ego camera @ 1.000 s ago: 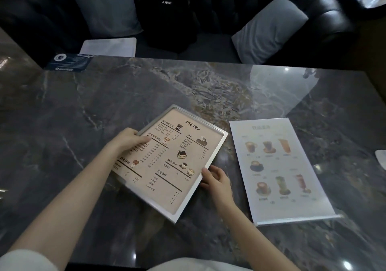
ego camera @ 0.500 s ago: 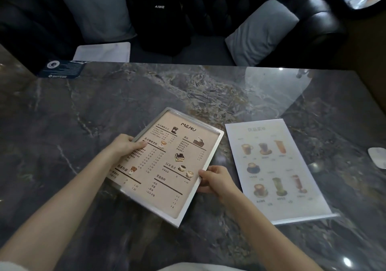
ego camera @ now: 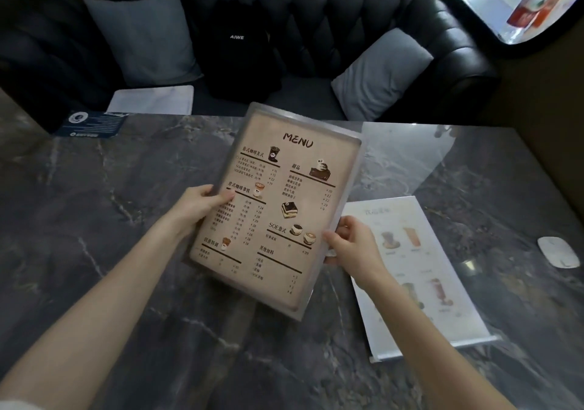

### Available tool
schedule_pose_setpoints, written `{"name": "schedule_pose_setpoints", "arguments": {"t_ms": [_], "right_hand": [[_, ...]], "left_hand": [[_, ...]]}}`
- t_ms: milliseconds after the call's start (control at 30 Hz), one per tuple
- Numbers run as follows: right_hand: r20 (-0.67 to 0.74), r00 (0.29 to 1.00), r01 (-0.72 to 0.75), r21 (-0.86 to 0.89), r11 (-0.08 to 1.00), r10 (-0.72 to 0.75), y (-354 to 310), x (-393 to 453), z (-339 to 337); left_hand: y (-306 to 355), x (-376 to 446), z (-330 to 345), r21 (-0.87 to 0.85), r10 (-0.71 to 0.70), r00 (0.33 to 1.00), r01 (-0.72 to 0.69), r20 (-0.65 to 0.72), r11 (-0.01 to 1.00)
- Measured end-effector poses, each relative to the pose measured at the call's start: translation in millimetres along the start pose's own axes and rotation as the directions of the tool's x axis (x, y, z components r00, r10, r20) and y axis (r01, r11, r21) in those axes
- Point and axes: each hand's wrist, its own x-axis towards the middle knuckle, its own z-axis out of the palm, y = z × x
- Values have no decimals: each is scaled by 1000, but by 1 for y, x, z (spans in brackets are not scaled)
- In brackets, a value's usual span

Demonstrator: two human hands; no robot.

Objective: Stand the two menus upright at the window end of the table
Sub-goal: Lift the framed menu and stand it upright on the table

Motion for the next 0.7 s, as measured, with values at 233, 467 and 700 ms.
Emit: {"name": "schedule_pose_setpoints", "arguments": {"t_ms": [233,467,700], "right_hand": [[-81,980,171,-126,977,-182,3,-10,0],[-91,962,241,-173,955,-259,22,-18,6],[-65,939,313,-247,917,-338,37,-38,13]], "left_hand": [[-6,1,10,-88,110,994,-111,-11,990],[-22,-4,10,-138,205,978,-210,-46,968],[-44,-15,5,-141,263,960,-275,-96,951]]}}
